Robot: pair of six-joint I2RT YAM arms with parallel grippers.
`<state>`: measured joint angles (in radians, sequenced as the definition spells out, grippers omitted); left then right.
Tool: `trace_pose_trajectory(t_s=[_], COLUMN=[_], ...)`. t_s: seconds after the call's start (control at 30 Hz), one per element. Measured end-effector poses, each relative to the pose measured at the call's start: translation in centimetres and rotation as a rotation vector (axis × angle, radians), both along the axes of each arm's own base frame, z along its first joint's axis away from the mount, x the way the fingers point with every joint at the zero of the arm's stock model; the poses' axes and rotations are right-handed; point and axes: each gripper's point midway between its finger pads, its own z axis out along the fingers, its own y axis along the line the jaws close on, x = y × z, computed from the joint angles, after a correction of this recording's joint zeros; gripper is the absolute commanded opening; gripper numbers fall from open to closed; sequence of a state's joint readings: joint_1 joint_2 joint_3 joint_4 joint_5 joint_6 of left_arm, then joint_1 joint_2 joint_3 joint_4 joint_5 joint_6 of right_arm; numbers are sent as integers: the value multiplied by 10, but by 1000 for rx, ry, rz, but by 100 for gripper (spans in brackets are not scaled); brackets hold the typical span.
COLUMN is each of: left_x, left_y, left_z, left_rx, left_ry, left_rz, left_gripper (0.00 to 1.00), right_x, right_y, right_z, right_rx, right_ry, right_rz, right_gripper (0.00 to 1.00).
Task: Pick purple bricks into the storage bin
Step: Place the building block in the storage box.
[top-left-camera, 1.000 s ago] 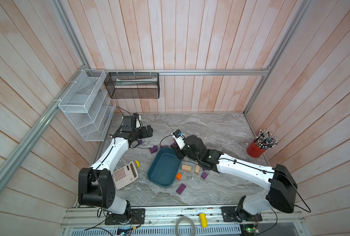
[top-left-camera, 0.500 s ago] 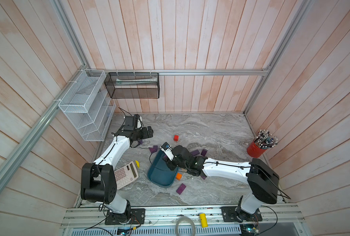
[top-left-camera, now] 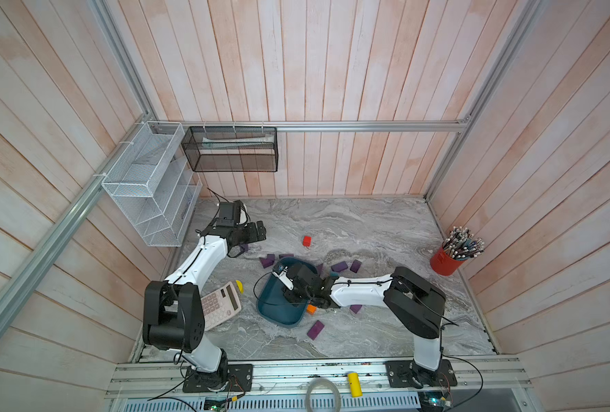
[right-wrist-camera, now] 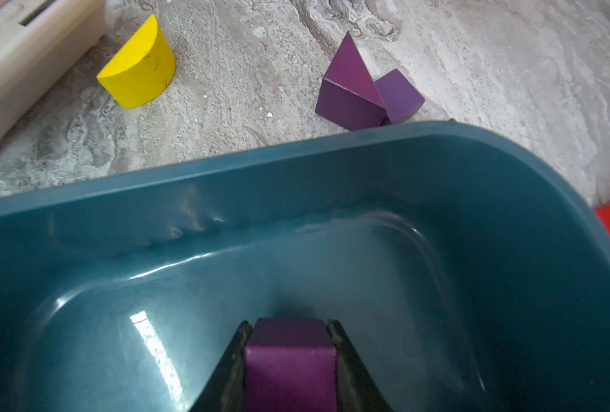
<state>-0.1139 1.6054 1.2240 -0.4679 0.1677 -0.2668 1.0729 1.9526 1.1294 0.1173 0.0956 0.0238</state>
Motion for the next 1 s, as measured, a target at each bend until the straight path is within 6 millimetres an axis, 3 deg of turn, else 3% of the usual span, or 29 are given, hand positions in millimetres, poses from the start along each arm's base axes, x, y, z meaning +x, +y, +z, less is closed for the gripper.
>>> trace_pose_trajectory(t_s=[0.3,0.63,0.77,1.0], left_x=[-1,3,3,0], left_y=[4,9,11,19], left_z=[-7,-16,-26,-33], left_rx=[19,46,62,103], left_ry=[22,41,66,91], left_rz=[13,34,44,79], left_gripper=[100,100,100,100], right_x=[-2,-3,-3,-6], right_y=[1,4,6,-5], right_z=[-15,-10,17,113], right_rx=[-24,-19,26,195], right_ry=[20,12,-20,-152], right_rz=[13,38,46,56], right_gripper=[30,64,71,77])
